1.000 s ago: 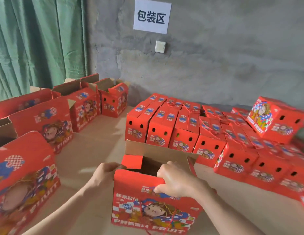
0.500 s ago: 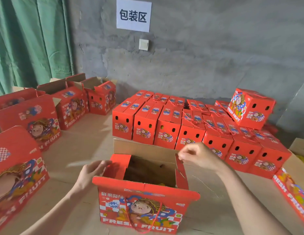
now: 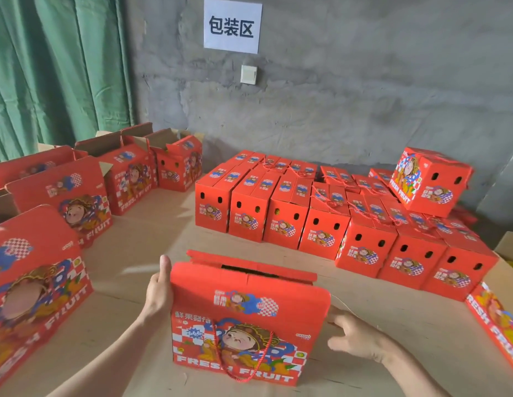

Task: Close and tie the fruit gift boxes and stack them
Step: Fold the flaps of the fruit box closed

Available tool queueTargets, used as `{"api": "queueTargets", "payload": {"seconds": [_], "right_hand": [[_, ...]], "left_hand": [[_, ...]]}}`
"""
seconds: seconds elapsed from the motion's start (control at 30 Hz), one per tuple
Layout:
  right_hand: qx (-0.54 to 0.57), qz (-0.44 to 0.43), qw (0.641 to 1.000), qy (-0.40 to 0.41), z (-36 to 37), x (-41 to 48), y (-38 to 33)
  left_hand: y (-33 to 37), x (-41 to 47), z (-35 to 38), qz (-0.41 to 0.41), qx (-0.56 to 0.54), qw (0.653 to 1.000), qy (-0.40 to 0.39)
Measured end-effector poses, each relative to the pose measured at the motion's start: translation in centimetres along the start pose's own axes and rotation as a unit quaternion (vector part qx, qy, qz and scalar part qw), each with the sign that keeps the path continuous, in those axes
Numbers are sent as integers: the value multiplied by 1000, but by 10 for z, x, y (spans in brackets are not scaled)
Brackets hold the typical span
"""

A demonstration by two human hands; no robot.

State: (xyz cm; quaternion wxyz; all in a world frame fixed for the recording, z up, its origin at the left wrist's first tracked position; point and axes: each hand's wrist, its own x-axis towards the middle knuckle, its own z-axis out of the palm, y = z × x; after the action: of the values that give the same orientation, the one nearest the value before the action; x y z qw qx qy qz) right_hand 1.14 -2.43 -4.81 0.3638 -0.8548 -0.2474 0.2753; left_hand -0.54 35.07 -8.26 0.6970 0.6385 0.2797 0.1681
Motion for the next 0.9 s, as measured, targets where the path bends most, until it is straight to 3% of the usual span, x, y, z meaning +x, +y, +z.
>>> {"api": "queueTargets", "payload": {"seconds": [0.1, 0.23, 0.33, 0.4, 0.47, 0.57, 0.77, 0.9], "right_hand": [[-41, 0, 999, -27, -4, 0, -8], [-58, -3, 977, 203, 10, 17, -12], [16, -4, 968, 252, 17, 35, -27], [52, 34, 961, 268, 18, 50, -37], [-3, 63, 940, 336, 22, 62, -35], [-52, 4, 896, 441, 34, 67, -26], [-215, -118, 847, 471, 38, 66, -25], [-260, -132, 850, 439, 39, 64, -28]], "left_hand": [[17, -7, 15, 26, 43, 995, 83], [9, -9, 13, 41, 58, 992, 102], [4, -11, 8, 49, 89, 993, 61], [5, -16, 6, 97, 174, 980, 8], [2, -16, 7, 176, 255, 951, -13], [3, -16, 8, 233, 299, 925, -12], [-8, -17, 7, 261, 311, 914, -10], [-10, -12, 7, 272, 364, 890, -21]]}}
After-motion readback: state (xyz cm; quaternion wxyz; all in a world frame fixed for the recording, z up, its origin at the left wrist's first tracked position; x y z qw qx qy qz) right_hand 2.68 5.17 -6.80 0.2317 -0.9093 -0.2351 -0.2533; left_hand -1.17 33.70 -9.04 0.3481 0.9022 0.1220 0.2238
